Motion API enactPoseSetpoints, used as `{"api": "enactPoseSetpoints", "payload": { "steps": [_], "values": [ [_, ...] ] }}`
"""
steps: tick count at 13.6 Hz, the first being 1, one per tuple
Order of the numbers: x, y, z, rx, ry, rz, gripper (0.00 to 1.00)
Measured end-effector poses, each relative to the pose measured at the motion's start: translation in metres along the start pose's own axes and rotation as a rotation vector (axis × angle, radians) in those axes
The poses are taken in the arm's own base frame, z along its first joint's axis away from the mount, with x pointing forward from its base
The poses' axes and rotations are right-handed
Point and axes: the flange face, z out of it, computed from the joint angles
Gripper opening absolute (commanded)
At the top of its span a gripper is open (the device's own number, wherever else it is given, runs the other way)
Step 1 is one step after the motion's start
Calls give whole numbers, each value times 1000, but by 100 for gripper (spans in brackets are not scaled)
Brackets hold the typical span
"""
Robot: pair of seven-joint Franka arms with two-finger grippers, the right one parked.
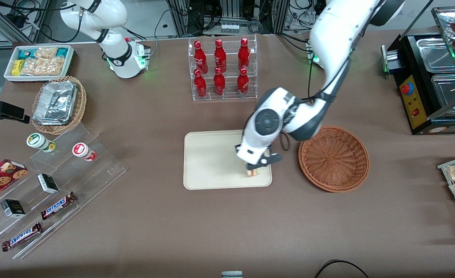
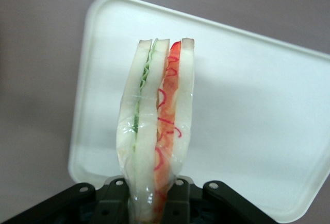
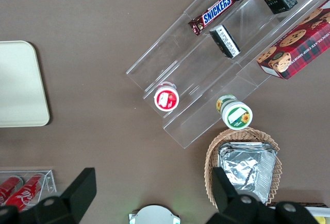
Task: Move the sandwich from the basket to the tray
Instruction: 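Lower the sandwich onto the tray and open the left gripper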
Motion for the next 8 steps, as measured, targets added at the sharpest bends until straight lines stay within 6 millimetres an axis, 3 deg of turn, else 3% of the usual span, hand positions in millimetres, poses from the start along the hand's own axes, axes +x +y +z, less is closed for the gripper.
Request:
{"api": "enactPoseSetpoints", "payload": {
  "steps": [4, 8],
  "values": [
    [-27, 50, 37, 6, 6, 71, 0],
    [-34, 72, 55, 47, -10, 67, 0]
  ]
}}
